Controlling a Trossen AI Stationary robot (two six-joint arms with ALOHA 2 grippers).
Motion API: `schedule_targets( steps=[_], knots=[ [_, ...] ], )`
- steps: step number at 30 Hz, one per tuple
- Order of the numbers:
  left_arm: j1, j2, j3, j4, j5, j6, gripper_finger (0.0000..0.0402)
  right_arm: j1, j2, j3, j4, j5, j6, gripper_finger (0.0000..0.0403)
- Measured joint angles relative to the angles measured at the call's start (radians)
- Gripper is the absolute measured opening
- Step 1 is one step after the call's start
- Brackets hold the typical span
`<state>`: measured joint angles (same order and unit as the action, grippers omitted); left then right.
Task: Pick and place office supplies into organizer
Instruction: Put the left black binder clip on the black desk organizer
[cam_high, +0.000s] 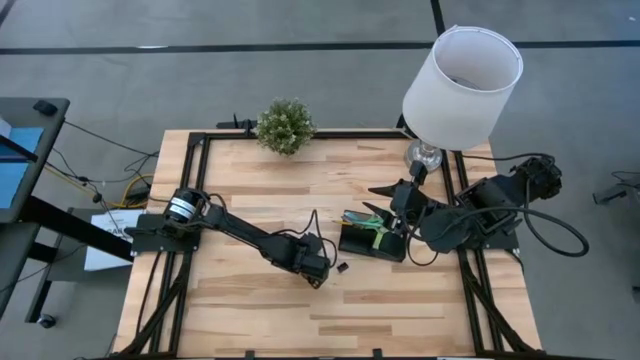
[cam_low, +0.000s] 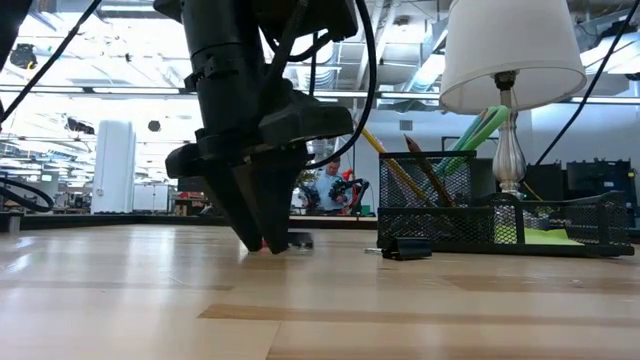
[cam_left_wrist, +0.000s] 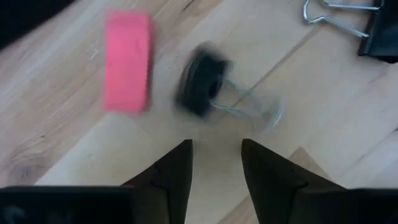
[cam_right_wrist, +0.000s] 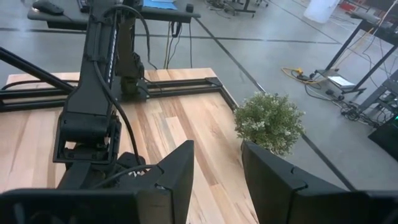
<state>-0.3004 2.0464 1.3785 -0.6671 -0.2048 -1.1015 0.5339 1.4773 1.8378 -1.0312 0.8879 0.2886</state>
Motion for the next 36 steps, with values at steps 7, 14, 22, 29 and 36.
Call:
schedule_targets(
  steps=[7, 14, 22, 29, 36],
  knots=[
    [0.005, 0.004, -0.001, 0.057, -0.106, 0.177, 0.0134, 0.000, 0.000, 0.000, 0.000, 0.000, 0.000, 0.0129],
    [0.011, 0.003, -0.001, 0.125, -0.092, 0.160, 0.0134, 0.000, 0.000, 0.000, 0.000, 0.000, 0.000, 0.0129],
    [0.023, 0.003, -0.001, 0.179, -0.068, 0.174, 0.0135, 0.000, 0.000, 0.000, 0.000, 0.000, 0.000, 0.0129],
    [0.053, 0.001, 0.000, 0.244, -0.069, 0.147, 0.0135, 0.000, 0.000, 0.000, 0.000, 0.000, 0.000, 0.0129],
    [0.092, 0.000, 0.000, 0.265, 0.002, 0.146, 0.0135, 0.000, 0.000, 0.000, 0.000, 0.000, 0.000, 0.0129]
  ],
)
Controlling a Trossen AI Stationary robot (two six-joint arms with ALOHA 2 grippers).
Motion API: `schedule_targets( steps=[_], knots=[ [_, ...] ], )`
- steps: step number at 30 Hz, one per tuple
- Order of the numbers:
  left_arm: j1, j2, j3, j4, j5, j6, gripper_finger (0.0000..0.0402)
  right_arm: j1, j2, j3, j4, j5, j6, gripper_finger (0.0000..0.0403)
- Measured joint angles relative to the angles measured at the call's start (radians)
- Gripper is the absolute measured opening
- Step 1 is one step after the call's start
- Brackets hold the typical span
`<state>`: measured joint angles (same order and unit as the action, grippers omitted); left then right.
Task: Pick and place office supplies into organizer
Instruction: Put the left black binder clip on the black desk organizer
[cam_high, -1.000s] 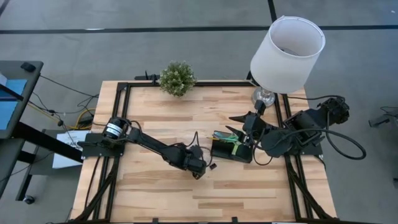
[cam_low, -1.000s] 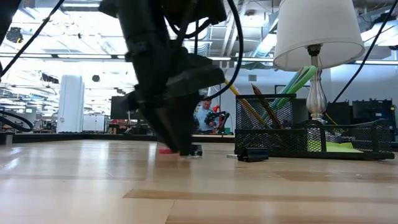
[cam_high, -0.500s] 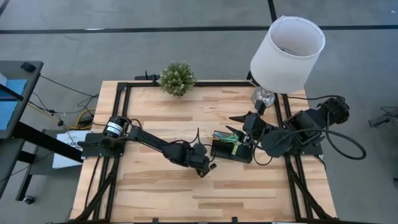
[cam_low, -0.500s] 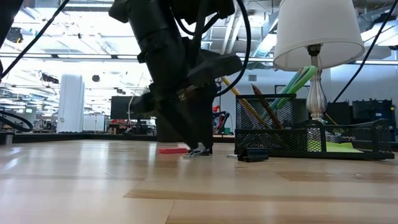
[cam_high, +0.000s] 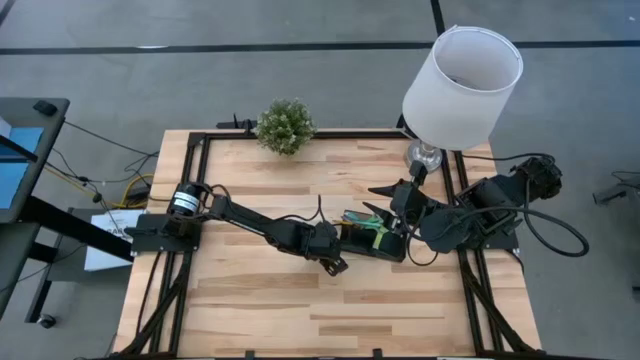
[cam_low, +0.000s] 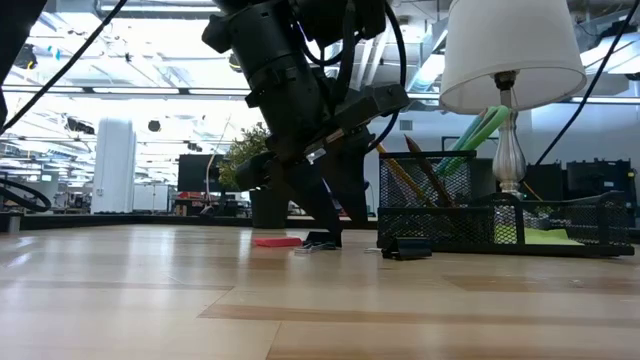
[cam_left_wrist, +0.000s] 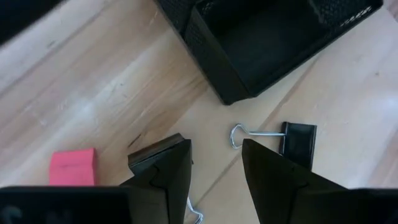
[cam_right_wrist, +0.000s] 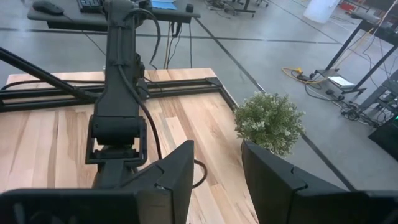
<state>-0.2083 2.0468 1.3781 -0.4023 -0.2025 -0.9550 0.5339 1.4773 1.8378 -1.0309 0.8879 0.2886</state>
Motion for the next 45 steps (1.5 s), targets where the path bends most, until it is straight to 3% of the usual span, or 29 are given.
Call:
schedule_targets(
  steps=[7, 17, 22, 25, 34, 45],
  knots=[
    [0.006, -0.001, 0.000, -0.061, 0.036, -0.041, 0.0135, 0.000, 0.000, 0.000, 0.000, 0.000, 0.000, 0.0129],
    [-0.004, -0.121, 0.001, -0.104, -0.080, -0.091, 0.0139, 0.000, 0.000, 0.000, 0.000, 0.000, 0.000, 0.0129],
    [-0.022, -0.129, 0.001, -0.211, -0.168, -0.195, 0.0165, 0.000, 0.000, 0.000, 0.000, 0.000, 0.000, 0.0129],
    [-0.028, -0.129, 0.001, -0.249, -0.169, -0.248, 0.0182, 0.000, 0.000, 0.000, 0.000, 0.000, 0.000, 0.0129],
    [-0.036, -0.115, 0.001, -0.207, -0.202, -0.401, 0.0201, 0.000, 0.000, 0.000, 0.000, 0.000, 0.000, 0.0129],
    [-0.051, -0.047, 0.000, -0.136, -0.181, -0.444, 0.0204, 0.000, 0.000, 0.000, 0.030, 0.000, 0.000, 0.0129]
  ],
)
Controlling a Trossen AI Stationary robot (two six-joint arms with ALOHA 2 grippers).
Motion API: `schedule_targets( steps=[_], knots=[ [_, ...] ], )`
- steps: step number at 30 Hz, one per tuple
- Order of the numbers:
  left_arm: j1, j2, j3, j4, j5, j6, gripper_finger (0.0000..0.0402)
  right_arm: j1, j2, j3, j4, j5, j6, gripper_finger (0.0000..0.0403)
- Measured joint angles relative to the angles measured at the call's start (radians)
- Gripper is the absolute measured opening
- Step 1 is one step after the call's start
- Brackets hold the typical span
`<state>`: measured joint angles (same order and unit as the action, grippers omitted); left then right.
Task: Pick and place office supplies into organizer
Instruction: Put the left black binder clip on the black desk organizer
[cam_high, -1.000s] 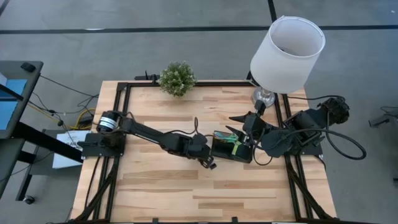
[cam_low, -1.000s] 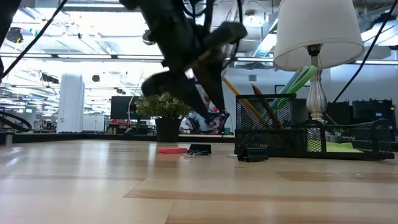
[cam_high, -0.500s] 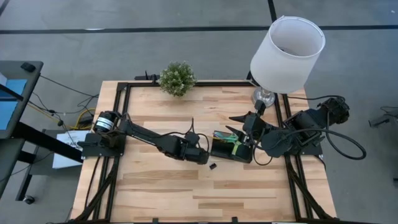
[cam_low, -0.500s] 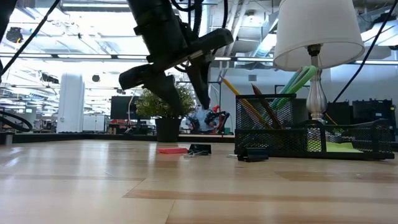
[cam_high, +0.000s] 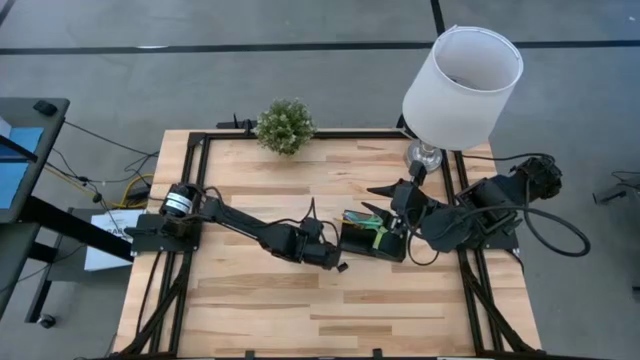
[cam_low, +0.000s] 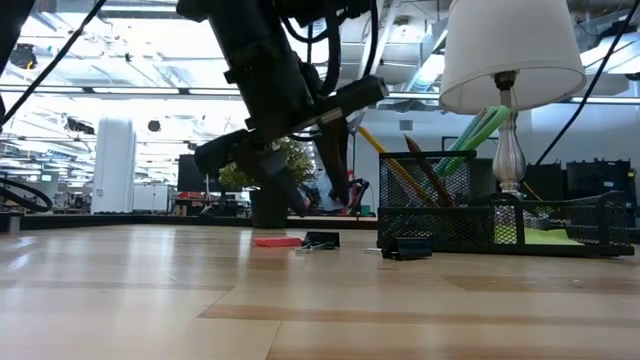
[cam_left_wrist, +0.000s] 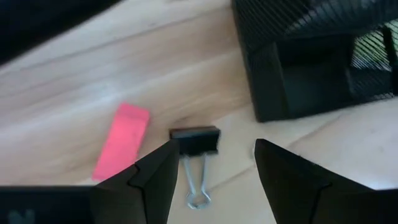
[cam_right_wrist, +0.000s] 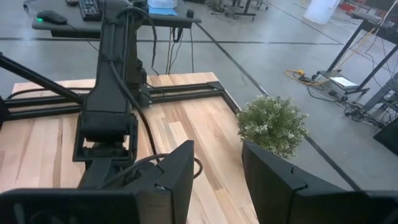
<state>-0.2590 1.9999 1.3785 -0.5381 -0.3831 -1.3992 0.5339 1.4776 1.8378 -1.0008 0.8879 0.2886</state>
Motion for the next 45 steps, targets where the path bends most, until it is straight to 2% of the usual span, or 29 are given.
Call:
schedule_targets(
  steps=[4, 11, 33, 45],
  knots=[
    [0.000, 0.001, 0.000, -0.012, -0.030, -0.010, 0.0204, 0.000, 0.000, 0.000, 0.010, 0.000, 0.000, 0.0129],
    [-0.006, 0.041, 0.000, 0.026, 0.005, -0.021, 0.0204, 0.000, 0.000, 0.000, 0.017, 0.000, 0.000, 0.0129],
    [0.001, 0.048, 0.000, -0.003, -0.007, -0.028, 0.0205, 0.000, 0.000, 0.000, 0.022, 0.000, 0.000, 0.0129],
    [0.018, 0.048, 0.000, -0.001, 0.021, -0.013, 0.0252, 0.000, 0.000, 0.000, 0.022, 0.000, 0.000, 0.0129]
  ],
)
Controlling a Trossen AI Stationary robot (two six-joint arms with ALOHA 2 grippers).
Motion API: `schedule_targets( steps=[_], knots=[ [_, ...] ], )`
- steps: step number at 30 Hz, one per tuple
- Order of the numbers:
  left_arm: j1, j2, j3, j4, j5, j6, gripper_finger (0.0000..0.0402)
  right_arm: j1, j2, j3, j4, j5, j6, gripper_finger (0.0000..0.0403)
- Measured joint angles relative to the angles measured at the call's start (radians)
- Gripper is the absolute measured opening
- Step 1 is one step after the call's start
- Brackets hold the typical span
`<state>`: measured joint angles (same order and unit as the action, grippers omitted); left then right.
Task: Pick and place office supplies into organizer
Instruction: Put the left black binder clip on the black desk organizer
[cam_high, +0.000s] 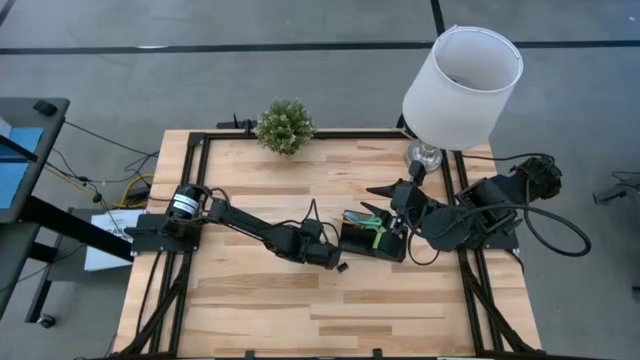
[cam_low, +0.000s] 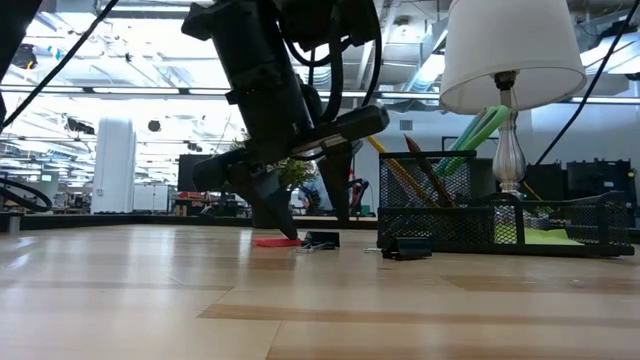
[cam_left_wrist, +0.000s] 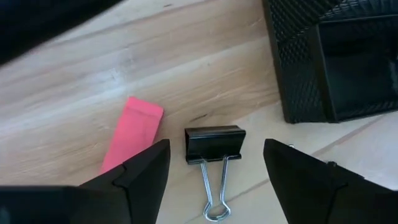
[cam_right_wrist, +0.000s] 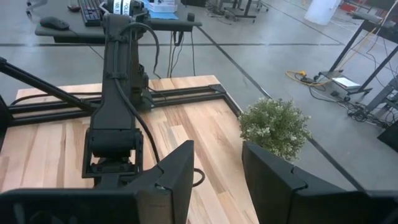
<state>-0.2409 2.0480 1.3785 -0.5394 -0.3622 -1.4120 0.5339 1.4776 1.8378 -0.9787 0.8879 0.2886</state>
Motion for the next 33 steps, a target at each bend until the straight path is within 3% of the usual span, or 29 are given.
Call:
schedule_targets(
  steps=[33],
  knots=[
    [-0.020, 0.033, 0.002, 0.011, 0.018, 0.027, 0.0249, 0.000, 0.000, 0.000, 0.000, 0.000, 0.000, 0.0129]
  ],
)
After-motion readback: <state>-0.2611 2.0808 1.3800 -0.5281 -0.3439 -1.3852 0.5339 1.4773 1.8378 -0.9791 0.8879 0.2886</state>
